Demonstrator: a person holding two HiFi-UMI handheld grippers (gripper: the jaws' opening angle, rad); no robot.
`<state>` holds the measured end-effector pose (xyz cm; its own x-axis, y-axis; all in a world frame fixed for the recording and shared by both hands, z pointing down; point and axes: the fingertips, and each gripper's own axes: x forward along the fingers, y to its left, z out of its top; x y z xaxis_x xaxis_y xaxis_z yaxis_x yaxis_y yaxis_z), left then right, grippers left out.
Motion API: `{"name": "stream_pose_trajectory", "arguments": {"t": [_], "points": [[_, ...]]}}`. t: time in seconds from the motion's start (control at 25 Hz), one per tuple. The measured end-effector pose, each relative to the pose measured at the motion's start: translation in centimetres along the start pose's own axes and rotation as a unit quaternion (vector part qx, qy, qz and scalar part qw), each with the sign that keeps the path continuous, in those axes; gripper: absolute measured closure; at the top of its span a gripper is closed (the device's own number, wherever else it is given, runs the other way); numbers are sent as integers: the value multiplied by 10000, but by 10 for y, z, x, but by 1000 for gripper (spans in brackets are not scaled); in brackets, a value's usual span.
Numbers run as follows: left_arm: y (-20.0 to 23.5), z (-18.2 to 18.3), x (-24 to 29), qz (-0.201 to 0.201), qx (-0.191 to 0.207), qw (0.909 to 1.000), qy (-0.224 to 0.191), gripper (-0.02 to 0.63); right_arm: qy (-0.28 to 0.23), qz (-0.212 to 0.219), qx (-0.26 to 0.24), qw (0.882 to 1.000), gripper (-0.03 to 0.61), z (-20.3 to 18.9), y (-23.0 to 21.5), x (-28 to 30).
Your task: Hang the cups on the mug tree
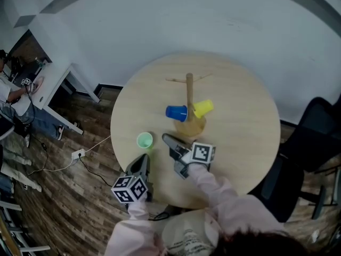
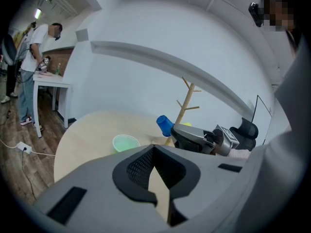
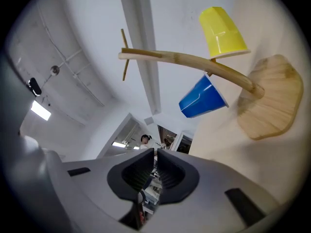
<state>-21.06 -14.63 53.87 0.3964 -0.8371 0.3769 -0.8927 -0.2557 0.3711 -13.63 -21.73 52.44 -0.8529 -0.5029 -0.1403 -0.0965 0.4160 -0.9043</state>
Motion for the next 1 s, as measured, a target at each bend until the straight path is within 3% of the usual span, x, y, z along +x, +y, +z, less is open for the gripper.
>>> {"name": "stream_pose_trajectory", "arguments": {"t": [0.08, 0.32, 0.64, 1.0], "points": [[2, -1, -2, -6, -1, 10000, 18, 609, 158, -197, -308, 9992, 559, -5, -2, -2], [12, -2, -12, -15, -14, 10000, 57, 609, 470, -271, -939, 9941, 575, -24, 7, 1], [15, -13, -19, -183, -27, 9996, 195, 609, 1027, -680, -2104, 9698, 575, -55, 9, 0], [25, -21, -27, -333, -71, 9990, 293, 609, 1330, -1108, -2546, 9514, 575, -83, 1, 1]]}}
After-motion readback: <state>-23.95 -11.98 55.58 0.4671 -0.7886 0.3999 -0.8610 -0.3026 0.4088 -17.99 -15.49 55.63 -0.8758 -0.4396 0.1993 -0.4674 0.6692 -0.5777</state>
